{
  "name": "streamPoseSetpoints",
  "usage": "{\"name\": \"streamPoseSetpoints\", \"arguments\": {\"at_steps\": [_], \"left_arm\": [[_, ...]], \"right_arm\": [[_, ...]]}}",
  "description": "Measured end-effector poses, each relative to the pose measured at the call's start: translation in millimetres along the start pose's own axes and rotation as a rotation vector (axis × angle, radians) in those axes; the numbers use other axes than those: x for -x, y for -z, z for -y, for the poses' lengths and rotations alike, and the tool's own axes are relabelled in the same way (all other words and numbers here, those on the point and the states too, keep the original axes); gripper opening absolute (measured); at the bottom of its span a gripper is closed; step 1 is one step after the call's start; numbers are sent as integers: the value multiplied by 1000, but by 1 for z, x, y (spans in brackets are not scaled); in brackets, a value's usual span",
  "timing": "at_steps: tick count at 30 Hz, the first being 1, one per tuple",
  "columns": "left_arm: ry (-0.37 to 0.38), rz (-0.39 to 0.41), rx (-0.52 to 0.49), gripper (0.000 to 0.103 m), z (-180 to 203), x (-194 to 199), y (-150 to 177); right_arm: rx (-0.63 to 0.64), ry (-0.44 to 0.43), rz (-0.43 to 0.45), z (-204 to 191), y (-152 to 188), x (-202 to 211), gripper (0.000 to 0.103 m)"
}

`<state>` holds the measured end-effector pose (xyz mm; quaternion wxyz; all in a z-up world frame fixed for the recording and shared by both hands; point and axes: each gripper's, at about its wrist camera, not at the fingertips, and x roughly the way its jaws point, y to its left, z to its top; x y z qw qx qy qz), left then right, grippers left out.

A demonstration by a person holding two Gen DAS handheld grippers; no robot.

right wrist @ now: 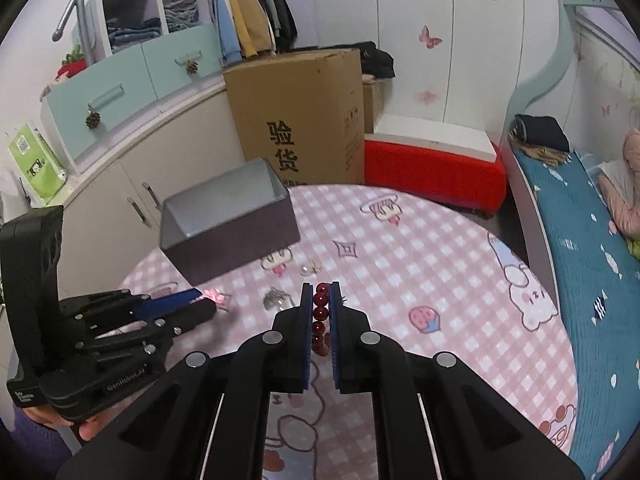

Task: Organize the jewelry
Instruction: 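Grasp the dark red bracelet with the right tool while the left tool carries the charm boxward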

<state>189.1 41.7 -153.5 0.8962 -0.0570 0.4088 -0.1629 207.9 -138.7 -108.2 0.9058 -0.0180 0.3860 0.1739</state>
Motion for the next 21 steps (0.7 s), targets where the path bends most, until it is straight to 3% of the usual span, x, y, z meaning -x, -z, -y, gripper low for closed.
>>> {"name": "streamPoseSetpoints", "arguments": {"at_steps": [12, 15, 21], "left_arm": [[1, 134, -52, 20, 0, 46, -51], [25, 144, -53, 20, -5, 54, -66], [4, 178, -52, 20, -23, 65, -92]], "right_arm": [[35, -25, 74, -25, -38, 14, 7], [42, -29, 91, -33, -52, 14, 8], [58, -56, 110, -49, -76, 12, 8]]}}
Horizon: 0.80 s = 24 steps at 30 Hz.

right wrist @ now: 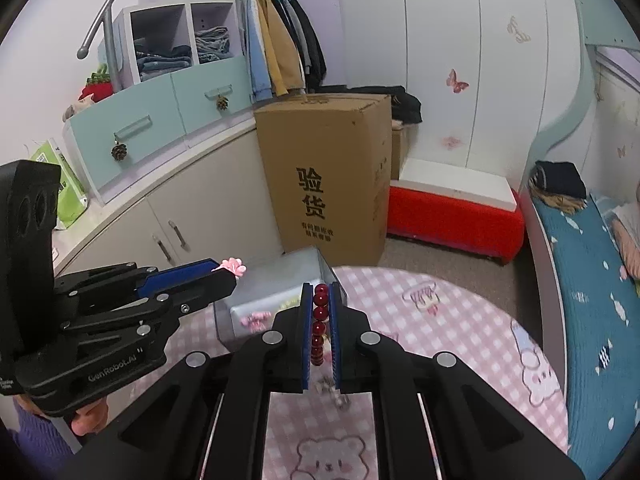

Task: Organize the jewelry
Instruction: 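Grasp the dark red bracelet with the right tool while the left tool carries the charm boxward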

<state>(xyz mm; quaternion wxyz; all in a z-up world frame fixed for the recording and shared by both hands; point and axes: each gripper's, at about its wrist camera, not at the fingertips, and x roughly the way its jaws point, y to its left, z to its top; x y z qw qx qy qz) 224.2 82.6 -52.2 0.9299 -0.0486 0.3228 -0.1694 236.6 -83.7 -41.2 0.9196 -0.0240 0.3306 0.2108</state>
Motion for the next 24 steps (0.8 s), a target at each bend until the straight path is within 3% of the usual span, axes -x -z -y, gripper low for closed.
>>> {"name": "streamPoseSetpoints", "arguments": {"at_steps": [3, 8, 10, 14, 21, 23, 24], "left_arm": [[-26, -5, -2, 20, -14, -4, -9], [-17, -103, 34, 20, -45, -35, -11], [-45, -140, 42, 20, -54, -50, -6], [-70, -204, 49, 20, -65, -71, 10], [-112, -231, 39, 22, -69, -83, 20], [-131, -227, 28, 25, -67, -83, 21], [-133, -227, 27, 37, -66, -83, 22]], "right_arm": [[10, -8, 14, -9, -13, -4, 8], [31, -27, 7, -25, -30, -22, 8], [34, -33, -13, -30, -33, -36, 8], [25, -46, -62, -35, -28, -63, 8], [3, -47, -151, -33, -11, -100, 8], [-1, -44, -169, -32, -8, -106, 8], [-4, -45, -175, -31, -6, -109, 8]]}}
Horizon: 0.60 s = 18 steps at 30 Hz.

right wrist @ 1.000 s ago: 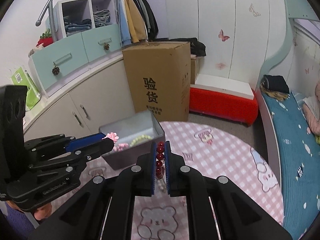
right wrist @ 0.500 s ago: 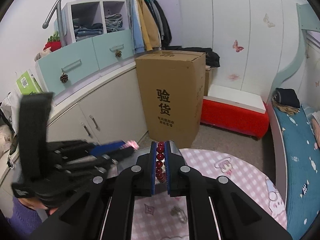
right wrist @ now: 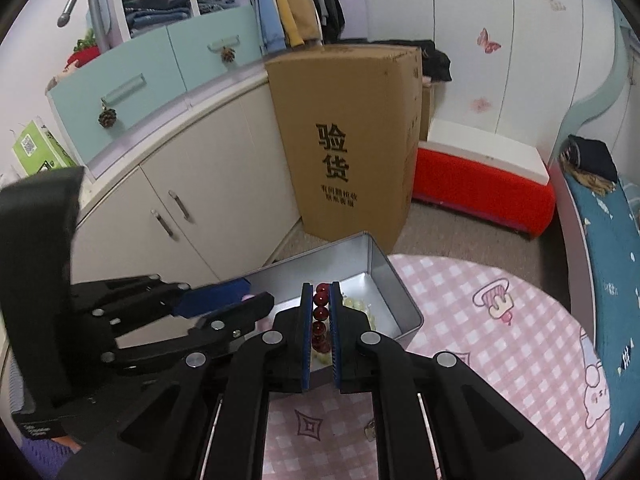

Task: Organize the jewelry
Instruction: 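Grasp the dark red bracelet with the right tool while the left tool carries the charm boxward, then open both tools over the box and withdraw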

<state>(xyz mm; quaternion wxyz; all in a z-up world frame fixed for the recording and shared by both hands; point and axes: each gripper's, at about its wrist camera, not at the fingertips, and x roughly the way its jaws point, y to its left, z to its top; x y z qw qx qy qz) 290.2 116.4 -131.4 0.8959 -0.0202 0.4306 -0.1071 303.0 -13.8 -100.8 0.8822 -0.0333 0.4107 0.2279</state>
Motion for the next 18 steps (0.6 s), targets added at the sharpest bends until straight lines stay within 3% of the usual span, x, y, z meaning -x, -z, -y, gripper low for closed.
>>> {"name": "streamPoseSetpoints", "arguments": {"at_steps": [1, 2, 9, 12, 14, 18], "left_arm": [[-2, 2, 4, 50, 0, 0, 1], [-6, 10, 8, 53, 0, 2, 3], [-55, 20, -28, 54, 10, 7, 5], [-52, 29, -28, 56, 13, 12, 5], [-56, 33, -27, 57, 15, 15, 4], [-46, 46, -28, 57, 22, 23, 5]], "right_arm": [[-1, 0, -3, -1, 1, -2, 8], [-4, 1, -7, -1, 2, -3, 8], [-39, -19, -35, 6, 5, -10, 8], [-56, -20, -23, 8, 4, -8, 13], [-62, -20, -14, 9, 5, -4, 26], [-72, -18, 12, 13, 6, 10, 29]]}}
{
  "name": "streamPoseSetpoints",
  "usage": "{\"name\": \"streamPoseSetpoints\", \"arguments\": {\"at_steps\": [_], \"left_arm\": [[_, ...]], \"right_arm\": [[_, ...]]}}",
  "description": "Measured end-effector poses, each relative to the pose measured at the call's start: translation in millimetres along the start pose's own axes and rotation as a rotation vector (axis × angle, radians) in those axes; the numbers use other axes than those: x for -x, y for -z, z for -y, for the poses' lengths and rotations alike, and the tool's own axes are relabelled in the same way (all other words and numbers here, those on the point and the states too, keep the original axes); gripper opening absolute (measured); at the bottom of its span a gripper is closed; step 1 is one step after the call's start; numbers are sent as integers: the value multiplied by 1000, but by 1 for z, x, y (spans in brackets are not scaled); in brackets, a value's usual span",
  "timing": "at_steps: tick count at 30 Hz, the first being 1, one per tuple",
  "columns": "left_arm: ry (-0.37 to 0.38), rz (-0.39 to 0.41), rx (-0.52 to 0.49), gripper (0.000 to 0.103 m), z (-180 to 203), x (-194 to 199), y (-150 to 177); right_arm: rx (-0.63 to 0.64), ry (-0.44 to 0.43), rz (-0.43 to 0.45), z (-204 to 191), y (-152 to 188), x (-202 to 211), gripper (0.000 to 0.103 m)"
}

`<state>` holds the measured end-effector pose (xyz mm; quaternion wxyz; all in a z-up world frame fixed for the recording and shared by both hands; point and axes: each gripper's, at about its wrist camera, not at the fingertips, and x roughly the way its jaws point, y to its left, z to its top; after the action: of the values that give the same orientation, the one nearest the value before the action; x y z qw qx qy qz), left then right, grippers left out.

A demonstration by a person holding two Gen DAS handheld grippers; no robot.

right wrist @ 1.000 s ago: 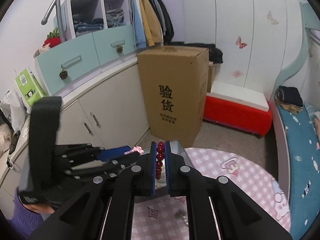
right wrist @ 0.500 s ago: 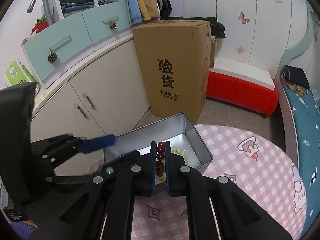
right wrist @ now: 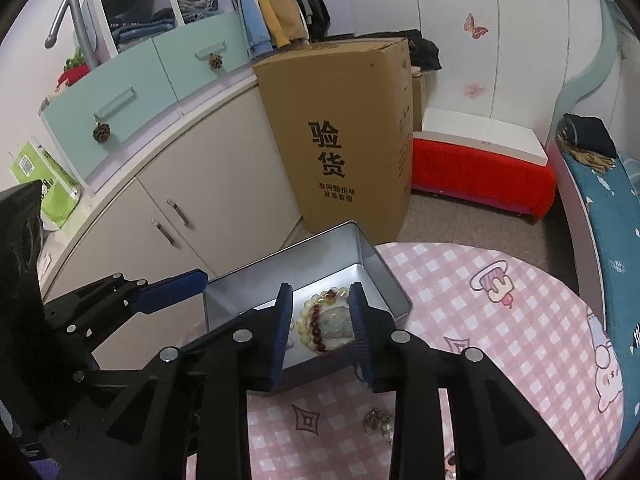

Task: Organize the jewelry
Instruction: 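Open both tools over the box and withdraw, then grasp the pink charm with the right tool while the left tool grasps the pearl heart chain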

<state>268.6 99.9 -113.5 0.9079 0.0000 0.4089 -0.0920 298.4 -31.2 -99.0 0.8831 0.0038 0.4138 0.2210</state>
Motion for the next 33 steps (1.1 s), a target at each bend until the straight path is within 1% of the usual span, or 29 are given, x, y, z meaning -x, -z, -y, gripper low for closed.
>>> {"name": "streamPoseSetpoints", "arguments": {"at_steps": [3, 4, 6, 7, 10, 11, 13, 17, 19, 21, 22, 24, 27, 31, 33], "left_arm": [[4, 16, 0, 57, 6, 11, -1], [5, 21, 0, 58, 9, 15, -2], [7, 39, 2, 64, 13, 24, -2], [9, 53, 4, 65, 15, 30, -1], [22, 73, 6, 66, 24, 44, -2], [29, 84, 9, 66, 28, 50, 0], [54, 93, 10, 66, 36, 58, 6], [100, 88, 17, 66, 54, 65, 19], [105, 86, 30, 66, 64, 65, 27], [99, 78, 61, 67, 72, 62, 34], [110, 65, 82, 70, 78, 58, 39], [120, 43, 92, 70, 88, 49, 46], [88, -7, 64, 70, 106, 27, 57], [72, -73, 62, 70, 113, -6, 69], [44, -94, 57, 70, 116, -20, 73]], "right_arm": [[-11, -1, 14, 5, 1, 11, 29], [-13, 1, 20, 7, 2, 16, 31], [-19, 5, 36, 10, 3, 27, 34], [-23, 7, 48, 12, 4, 35, 37], [-26, 18, 81, 19, 8, 56, 39], [-27, 27, 91, 22, 11, 64, 42], [-33, 43, 109, 30, 19, 79, 45], [-47, 95, 132, 48, 38, 99, 45], [-60, 109, 136, 57, 49, 106, 45], [-82, 114, 137, 68, 63, 112, 45], [-91, 115, 136, 72, 68, 113, 46], [-108, 135, 127, 81, 81, 112, 50], [-123, 174, 106, 92, 99, 105, 50], [-159, 192, 62, 109, 117, 89, 50], [-181, 184, 36, 117, 127, 80, 50]]}}
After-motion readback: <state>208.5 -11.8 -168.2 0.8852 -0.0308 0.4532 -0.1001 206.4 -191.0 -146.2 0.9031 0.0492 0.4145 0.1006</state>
